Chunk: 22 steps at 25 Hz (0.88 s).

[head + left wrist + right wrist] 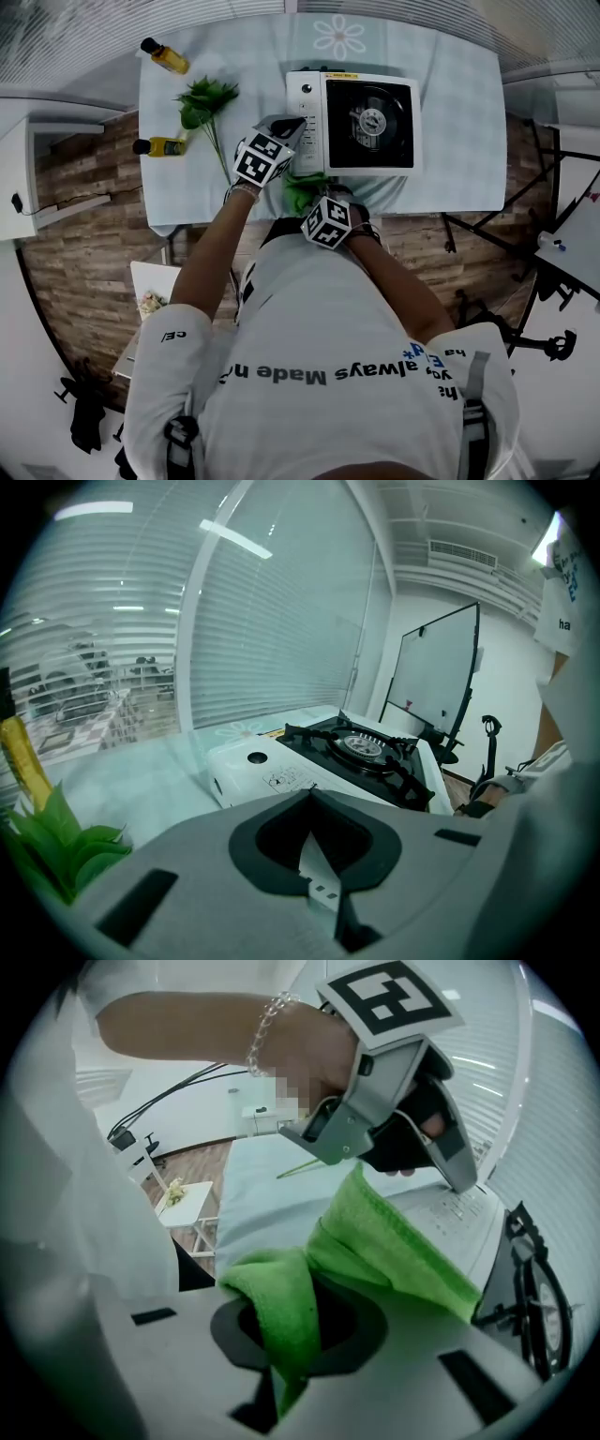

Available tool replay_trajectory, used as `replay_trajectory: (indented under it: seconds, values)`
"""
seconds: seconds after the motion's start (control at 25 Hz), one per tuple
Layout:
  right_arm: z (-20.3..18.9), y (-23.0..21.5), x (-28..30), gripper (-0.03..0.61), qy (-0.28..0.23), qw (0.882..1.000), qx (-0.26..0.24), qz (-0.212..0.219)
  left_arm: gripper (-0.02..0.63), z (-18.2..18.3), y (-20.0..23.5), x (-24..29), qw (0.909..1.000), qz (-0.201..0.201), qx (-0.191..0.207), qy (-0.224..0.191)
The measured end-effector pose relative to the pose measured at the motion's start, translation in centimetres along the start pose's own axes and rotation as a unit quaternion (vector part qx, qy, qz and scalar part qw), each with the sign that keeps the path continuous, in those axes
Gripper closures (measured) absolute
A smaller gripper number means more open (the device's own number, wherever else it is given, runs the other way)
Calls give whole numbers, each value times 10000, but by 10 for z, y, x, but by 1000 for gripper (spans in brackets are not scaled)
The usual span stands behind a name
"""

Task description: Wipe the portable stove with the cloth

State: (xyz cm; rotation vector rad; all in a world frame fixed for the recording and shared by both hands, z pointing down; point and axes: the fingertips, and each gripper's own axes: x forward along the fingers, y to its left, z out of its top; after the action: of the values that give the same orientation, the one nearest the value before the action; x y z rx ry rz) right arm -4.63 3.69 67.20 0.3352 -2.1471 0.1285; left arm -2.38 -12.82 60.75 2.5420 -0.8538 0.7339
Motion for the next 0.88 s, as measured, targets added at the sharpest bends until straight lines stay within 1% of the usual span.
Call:
replay_trajectory:
  seconds: [0.16,0.48,0.88]
  values:
    - [-18,-9,-8,555,94,9995,239,-165,601,-1,0,1,10000,-6,22,-12]
    - [-68,-37,-41,555,282,9948,689,-694,601,0,0,-1,10000,-4,-1,-39]
    - [-132,-69,-79,555,627,9830,1227,-1216,601,0,0,-1,10000,-33,0,-47]
